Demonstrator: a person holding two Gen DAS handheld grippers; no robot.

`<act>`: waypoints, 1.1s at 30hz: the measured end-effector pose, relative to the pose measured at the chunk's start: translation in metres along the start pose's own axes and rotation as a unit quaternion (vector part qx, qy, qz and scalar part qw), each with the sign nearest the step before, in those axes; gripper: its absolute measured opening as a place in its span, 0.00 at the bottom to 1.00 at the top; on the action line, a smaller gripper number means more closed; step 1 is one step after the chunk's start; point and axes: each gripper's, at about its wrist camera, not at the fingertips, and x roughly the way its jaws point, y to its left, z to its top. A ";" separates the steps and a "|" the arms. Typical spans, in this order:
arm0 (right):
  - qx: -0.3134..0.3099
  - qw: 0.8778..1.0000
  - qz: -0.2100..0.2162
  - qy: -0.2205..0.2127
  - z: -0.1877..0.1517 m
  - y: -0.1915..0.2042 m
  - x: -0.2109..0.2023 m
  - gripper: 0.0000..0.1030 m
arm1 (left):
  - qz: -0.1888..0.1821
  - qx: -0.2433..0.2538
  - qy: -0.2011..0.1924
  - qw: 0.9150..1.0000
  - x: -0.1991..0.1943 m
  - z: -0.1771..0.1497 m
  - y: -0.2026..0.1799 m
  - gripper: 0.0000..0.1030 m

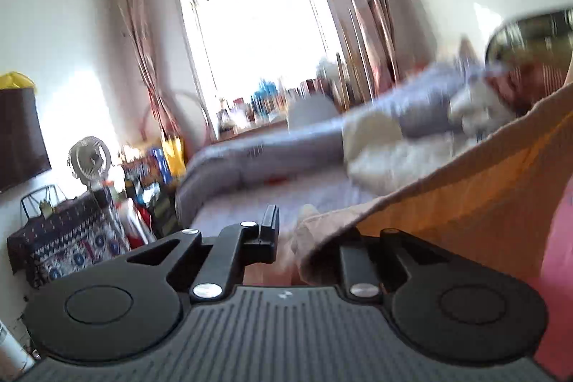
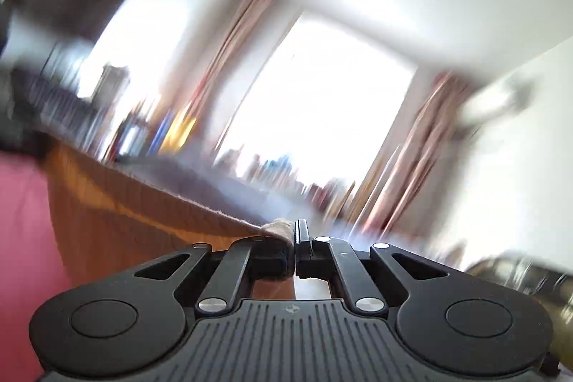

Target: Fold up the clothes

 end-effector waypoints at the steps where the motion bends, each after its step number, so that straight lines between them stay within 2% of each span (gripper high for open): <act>1: -0.011 1.000 0.003 0.005 -0.001 -0.001 0.005 0.06 | 0.014 0.022 -0.013 1.000 -0.002 0.003 -0.005 0.21; 2: -0.027 0.999 0.019 0.036 -0.015 0.003 0.013 0.06 | 0.012 0.044 0.002 0.999 0.001 -0.008 -0.012 0.21; 3: -0.041 0.995 0.045 0.085 -0.037 0.011 0.019 0.06 | 0.003 0.065 0.027 0.998 0.005 -0.026 -0.019 0.21; 5: -0.060 0.973 0.105 0.194 -0.093 0.032 0.022 0.06 | -0.023 0.099 0.089 0.991 0.014 -0.067 -0.034 0.26; 7: -0.079 0.946 0.160 0.272 -0.144 0.058 0.008 0.05 | -0.062 0.119 0.171 0.976 0.022 -0.123 -0.048 0.26; 9: -0.099 0.922 0.202 0.315 -0.175 0.082 -0.013 0.05 | -0.080 0.144 0.232 0.959 0.020 -0.172 -0.064 0.26; 10: -0.103 0.914 0.218 0.327 -0.184 0.091 -0.022 0.05 | -0.085 0.158 0.251 0.951 0.016 -0.191 -0.071 0.25; 12: -0.106 0.905 0.234 0.338 -0.192 0.100 -0.032 0.05 | -0.087 0.174 0.261 0.945 0.008 -0.210 -0.078 0.23; 13: -0.111 0.904 0.237 0.339 -0.193 0.103 -0.033 0.05 | -0.086 0.178 0.257 0.946 0.005 -0.213 -0.078 0.24; 14: -0.111 0.906 0.234 0.335 -0.190 0.099 -0.033 0.05 | -0.084 0.167 0.249 0.950 0.002 -0.206 -0.074 0.24; 17: -0.079 0.926 0.211 0.303 -0.169 0.076 -0.030 0.05 | -0.078 0.120 0.224 0.964 -0.006 -0.178 -0.057 0.25; 19: -0.066 0.928 0.220 0.294 -0.158 0.069 -0.033 0.05 | -0.073 0.113 0.210 0.968 -0.013 -0.167 -0.050 0.25; 20: -0.064 0.923 0.231 0.301 -0.158 0.069 -0.039 0.05 | -0.076 0.118 0.218 0.966 -0.016 -0.172 -0.051 0.25; 24: -0.087 0.884 0.285 0.360 -0.190 0.096 -0.072 0.05 | -0.102 0.140 0.266 0.948 -0.025 -0.208 -0.058 0.26; 25: -0.093 0.882 0.288 0.362 -0.194 0.103 -0.081 0.06 | -0.102 0.144 0.267 0.947 -0.031 -0.214 -0.060 0.26; 29: -0.059 0.890 0.273 0.361 -0.187 0.098 -0.083 0.06 | -0.101 0.143 0.260 0.950 -0.042 -0.213 -0.058 0.26; 30: -0.053 0.891 0.270 0.361 -0.187 0.095 -0.081 0.06 | -0.102 0.142 0.260 0.950 -0.042 -0.212 -0.057 0.28; 31: -0.054 0.891 0.270 0.361 -0.188 0.093 -0.078 0.06 | -0.101 0.145 0.261 0.949 -0.042 -0.213 -0.057 0.35; 33: -0.062 0.893 0.270 0.356 -0.189 0.094 -0.079 0.06 | -0.100 0.150 0.258 0.949 -0.043 -0.213 -0.057 0.38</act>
